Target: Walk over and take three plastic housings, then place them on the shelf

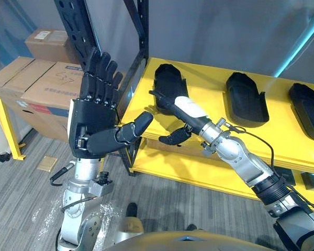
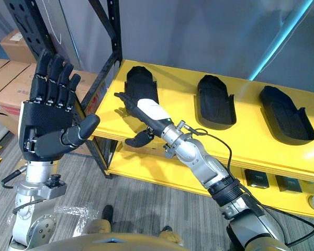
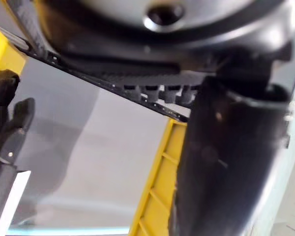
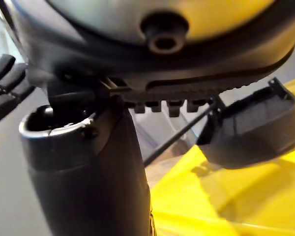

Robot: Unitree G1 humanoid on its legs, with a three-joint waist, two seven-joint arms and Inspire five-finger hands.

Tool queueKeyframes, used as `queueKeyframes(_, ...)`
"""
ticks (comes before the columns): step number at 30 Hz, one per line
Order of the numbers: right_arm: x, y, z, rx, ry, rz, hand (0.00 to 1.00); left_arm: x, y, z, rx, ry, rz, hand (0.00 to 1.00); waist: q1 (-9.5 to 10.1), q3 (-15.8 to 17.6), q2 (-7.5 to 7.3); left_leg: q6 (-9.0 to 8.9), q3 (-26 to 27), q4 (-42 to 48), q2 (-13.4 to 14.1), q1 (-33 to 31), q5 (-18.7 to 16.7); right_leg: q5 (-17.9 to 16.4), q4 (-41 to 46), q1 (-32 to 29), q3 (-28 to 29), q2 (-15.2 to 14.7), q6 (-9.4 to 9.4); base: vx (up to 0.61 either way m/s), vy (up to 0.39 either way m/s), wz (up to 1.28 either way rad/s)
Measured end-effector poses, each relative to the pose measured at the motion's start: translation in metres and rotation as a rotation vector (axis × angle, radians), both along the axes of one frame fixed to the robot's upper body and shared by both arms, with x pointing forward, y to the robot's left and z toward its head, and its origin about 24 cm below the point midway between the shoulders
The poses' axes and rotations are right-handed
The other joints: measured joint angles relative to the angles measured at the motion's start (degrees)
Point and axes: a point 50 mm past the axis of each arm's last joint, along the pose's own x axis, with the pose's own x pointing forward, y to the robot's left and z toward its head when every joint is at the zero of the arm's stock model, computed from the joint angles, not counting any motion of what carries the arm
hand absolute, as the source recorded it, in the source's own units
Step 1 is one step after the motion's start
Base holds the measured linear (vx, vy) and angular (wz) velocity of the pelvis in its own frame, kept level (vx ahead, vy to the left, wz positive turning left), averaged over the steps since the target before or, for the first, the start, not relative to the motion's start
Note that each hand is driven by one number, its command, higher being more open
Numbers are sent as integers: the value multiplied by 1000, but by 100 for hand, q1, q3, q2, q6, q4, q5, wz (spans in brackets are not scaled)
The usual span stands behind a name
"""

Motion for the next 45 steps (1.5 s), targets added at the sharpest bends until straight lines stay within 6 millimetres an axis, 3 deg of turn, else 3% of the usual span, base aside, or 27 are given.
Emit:
queueKeyframes(6,23,-12,-3,-70,28,-141,100,2,0,-5,-2,14,-6,100,40,254,-44,2,-16,0,-2,-27,31,8,8,-16,-10,0,-12,0,0,0)
queueKeyframes(13,24,-8,1,-82,6,-133,100,2,-5,-7,-2,17,-38,100,35,320,-51,-2,-20,2,1,-85,38,9,58,-93,-9,-4,-24,0,0,0)
queueKeyframes(14,25,-8,2,-82,4,-137,0,2,-6,-7,-2,16,-47,100,27,352,-48,-4,-20,2,3,-82,38,1,80,-96,-7,-7,-24,-35,-10,0)
queueKeyframes(22,25,-1,14,-86,-20,-98,0,3,-10,-8,-18,34,-84,100,-28,484,-45,26,-2,1,14,-87,35,-41,107,-120,8,-10,-22,-46,-9,-1)
queueKeyframes(27,40,-5,37,-77,-76,-149,0,3,-10,-9,-24,36,-89,100,20,569,-28,39,2,4,10,-105,53,-8,108,-140,8,-13,19,0,0,0)
queueKeyframes(34,43,-4,39,-80,-80,-146,0,3,-17,-10,-30,50,-124,100,141,584,-6,19,2,22,-5,-108,98,4,122,-144,2,-27,-21,37,-14,1)
queueKeyframes(45,52,-12,38,-81,-90,-202,0,6,-17,-17,-26,86,-121,100,120,604,26,30,12,2,-9,-103,46,-86,215,-180,10,-54,-15,-12,-4,0)
